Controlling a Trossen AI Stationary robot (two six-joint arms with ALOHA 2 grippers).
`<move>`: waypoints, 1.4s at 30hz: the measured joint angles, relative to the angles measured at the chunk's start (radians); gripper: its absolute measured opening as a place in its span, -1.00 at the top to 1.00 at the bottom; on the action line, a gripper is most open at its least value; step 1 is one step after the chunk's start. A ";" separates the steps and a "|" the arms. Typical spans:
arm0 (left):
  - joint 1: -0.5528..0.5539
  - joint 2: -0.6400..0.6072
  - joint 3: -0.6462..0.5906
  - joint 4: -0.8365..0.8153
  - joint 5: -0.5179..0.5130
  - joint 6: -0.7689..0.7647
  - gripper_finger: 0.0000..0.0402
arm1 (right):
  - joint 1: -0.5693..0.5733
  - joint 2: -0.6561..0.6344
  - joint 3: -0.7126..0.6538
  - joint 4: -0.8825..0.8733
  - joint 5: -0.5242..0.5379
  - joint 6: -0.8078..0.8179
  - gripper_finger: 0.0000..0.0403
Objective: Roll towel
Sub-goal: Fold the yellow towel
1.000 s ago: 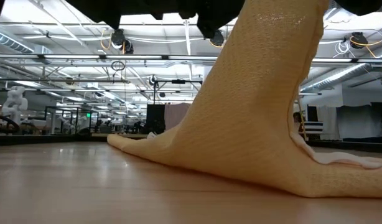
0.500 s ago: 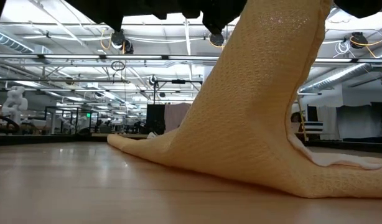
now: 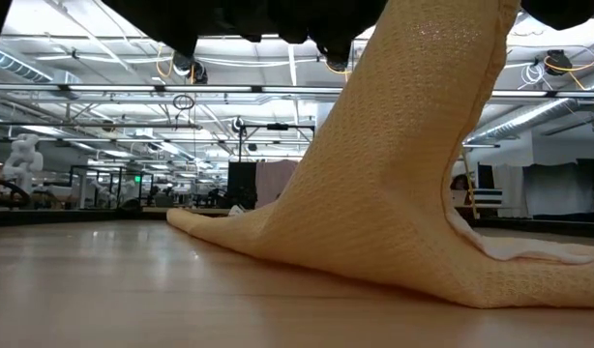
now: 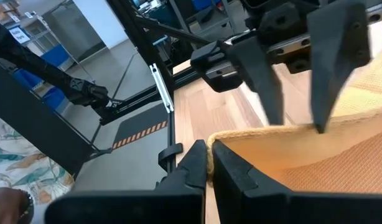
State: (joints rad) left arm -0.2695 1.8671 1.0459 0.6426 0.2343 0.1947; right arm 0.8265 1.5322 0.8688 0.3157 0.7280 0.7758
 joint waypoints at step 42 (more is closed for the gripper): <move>-0.081 -0.001 0.000 0.080 -0.005 -0.032 1.00 | 0.144 0.235 -0.001 -0.440 0.106 0.375 -0.08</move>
State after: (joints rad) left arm -0.3502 1.8660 1.0460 0.7224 0.2291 0.1623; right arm 0.9705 1.7676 0.8682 -0.1245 0.8339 1.1508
